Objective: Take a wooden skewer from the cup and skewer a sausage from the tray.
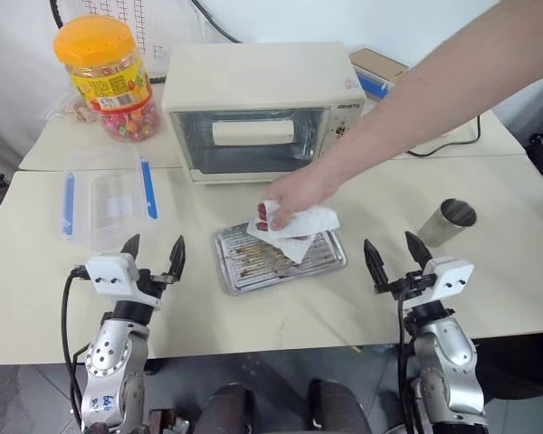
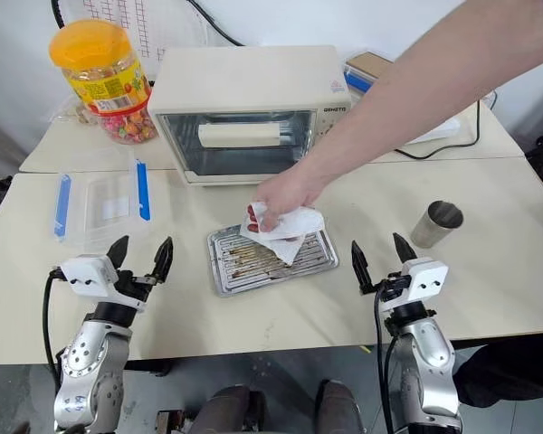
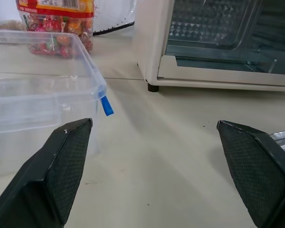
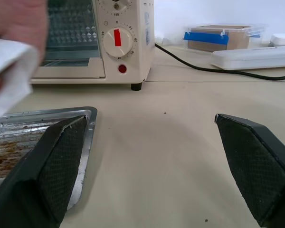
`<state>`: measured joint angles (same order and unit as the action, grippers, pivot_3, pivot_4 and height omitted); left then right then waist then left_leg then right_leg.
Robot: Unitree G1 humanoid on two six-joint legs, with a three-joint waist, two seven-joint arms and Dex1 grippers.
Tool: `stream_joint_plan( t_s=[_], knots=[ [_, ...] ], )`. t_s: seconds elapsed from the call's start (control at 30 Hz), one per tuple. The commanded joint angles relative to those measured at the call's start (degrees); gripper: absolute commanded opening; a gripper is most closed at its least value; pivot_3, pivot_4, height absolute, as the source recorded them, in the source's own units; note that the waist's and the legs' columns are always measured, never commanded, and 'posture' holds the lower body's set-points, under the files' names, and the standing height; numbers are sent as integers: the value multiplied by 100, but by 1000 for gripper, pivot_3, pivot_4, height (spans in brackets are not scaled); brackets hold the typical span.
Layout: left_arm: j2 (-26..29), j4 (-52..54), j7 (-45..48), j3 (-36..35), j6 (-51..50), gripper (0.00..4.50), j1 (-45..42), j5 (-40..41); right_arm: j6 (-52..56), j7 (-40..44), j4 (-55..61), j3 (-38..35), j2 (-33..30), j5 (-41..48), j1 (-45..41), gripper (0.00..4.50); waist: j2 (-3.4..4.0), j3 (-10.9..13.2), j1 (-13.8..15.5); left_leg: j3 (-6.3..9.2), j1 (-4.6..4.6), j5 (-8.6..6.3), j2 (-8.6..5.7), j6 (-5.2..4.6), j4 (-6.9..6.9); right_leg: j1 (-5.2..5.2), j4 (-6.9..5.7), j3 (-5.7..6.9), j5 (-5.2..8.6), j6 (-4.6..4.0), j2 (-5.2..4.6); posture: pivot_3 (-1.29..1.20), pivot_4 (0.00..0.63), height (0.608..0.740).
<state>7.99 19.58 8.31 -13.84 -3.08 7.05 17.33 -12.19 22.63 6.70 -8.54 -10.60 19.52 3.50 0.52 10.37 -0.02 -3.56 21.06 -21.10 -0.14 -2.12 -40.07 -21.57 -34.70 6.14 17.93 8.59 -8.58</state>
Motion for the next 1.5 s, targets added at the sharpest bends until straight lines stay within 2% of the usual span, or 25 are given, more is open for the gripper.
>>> stream_joint_plan(
  t_s=[0.03,0.87,1.5],
  knots=[
    [5,166,-8,42,56,4468,-32,-47,-5,-24,293,-117,-76,41,17,4500,0,0,1,0,0,0,0,0,0,0,0,0,0,0,0,0,150,740],
    [53,-252,57,48,169,4468,-344,-164,-54,-128,334,-89,-8,-87,-48,4500,0,0,5,-1,0,0,-1,0,0,0,0,0,0,0,0,0,150,740],
    [-24,54,9,-46,149,4468,-179,-95,-196,-70,31,-230,13,92,-351,4500,0,0,0,-1,0,0,-1,0,0,0,-1,0,0,0,0,0,150,740]
  ],
)
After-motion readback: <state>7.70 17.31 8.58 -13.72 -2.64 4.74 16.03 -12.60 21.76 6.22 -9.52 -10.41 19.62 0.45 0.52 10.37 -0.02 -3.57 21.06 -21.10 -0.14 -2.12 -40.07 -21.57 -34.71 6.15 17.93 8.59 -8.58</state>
